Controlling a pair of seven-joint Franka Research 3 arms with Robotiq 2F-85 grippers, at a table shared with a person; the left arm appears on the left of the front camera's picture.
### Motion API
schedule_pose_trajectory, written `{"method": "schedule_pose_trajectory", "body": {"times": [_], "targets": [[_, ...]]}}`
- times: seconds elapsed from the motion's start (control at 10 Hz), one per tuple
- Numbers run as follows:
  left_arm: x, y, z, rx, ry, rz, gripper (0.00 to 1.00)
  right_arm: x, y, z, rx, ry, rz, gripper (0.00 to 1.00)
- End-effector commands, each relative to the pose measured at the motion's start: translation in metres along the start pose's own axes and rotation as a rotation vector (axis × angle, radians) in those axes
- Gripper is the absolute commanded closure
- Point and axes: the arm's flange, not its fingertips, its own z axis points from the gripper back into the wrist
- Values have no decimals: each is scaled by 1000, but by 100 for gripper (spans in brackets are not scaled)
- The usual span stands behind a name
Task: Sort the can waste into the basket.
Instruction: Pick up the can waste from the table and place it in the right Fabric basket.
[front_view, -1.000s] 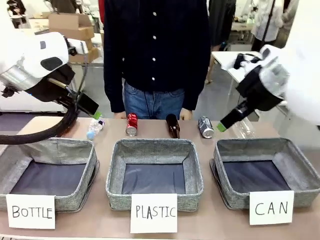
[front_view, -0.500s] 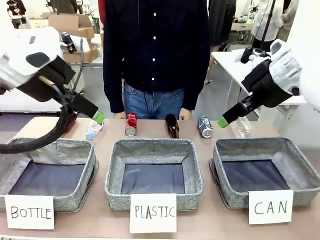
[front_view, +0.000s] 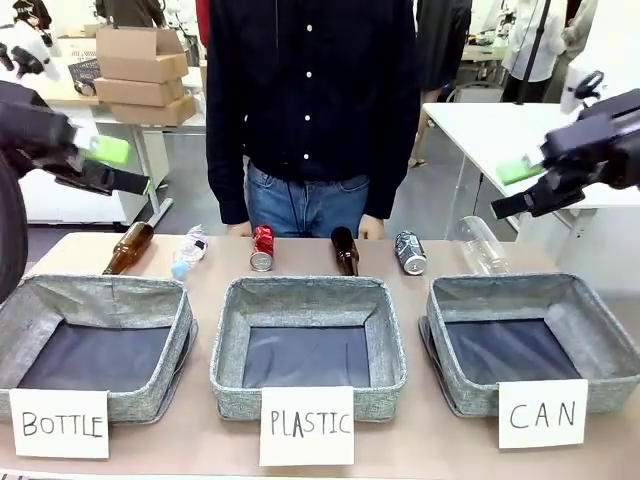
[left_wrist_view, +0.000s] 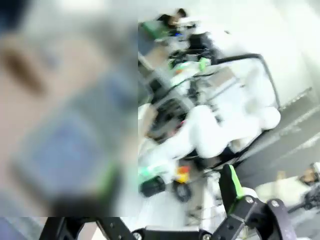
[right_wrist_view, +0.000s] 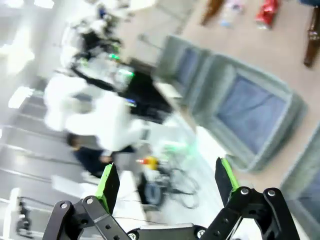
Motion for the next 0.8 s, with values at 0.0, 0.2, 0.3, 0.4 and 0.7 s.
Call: {"method": "schedule_pose_trajectory", "body": {"times": [0.0,0.2,0.3,0.4,0.7], "targets": [[2,18,-11,-67,-52,150,0,1,-14,2,178,-94,-173,0],[7,18,-15,-55,-74,169,0,-2,-15,5,166,-126,-163,0],[9,17,-15,76,-67,205,0,-3,-14,2,9,-193,-212,0],[0,27,-9,-119,-96,188,0,-1,-16,13,213,-103,-181,0],[0,27,-9,-119,-96,188,0,-1,-16,13,213,-103,-181,0]]}}
